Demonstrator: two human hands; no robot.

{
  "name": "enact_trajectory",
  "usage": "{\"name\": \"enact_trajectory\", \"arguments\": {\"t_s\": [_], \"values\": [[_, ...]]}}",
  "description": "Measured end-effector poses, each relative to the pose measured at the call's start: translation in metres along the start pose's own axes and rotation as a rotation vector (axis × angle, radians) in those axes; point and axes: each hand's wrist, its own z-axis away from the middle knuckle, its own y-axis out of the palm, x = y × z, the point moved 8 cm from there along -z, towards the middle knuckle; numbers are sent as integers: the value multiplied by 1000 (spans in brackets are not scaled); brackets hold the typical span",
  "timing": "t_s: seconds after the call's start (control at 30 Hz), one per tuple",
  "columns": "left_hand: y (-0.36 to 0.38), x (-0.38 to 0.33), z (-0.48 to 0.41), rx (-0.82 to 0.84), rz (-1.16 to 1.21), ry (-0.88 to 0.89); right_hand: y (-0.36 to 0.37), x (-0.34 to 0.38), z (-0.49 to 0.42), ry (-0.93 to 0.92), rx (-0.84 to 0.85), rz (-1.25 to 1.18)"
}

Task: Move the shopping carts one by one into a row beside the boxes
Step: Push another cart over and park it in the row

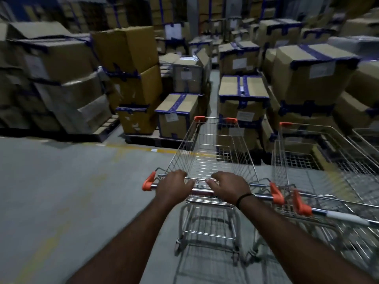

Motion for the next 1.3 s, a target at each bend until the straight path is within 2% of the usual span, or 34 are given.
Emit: {"name": "enact_trajectory", "arguments": {"t_s": [0.33, 0.47, 0.63, 0.8, 0.97, 1.3], "values": [[-62, 97, 93, -133, -41, -275, 6, 143, 15, -398, 23, -10], [-90, 150, 152, -192, -44, -414, 22, 226, 33, -592, 76, -22], [-125, 227, 268, -295, -31, -650, 51, 350, 89, -835, 107, -3], [-149, 286, 423, -414, 3, -877, 84, 472, 196, -1085, 167, -30], [-170, 315, 607, -523, -6, -1100, 115, 576, 335, -1285, 257, -67], [-174, 319, 932, -669, -42, -1522, 150, 710, 613, -1624, 432, -133]]}}
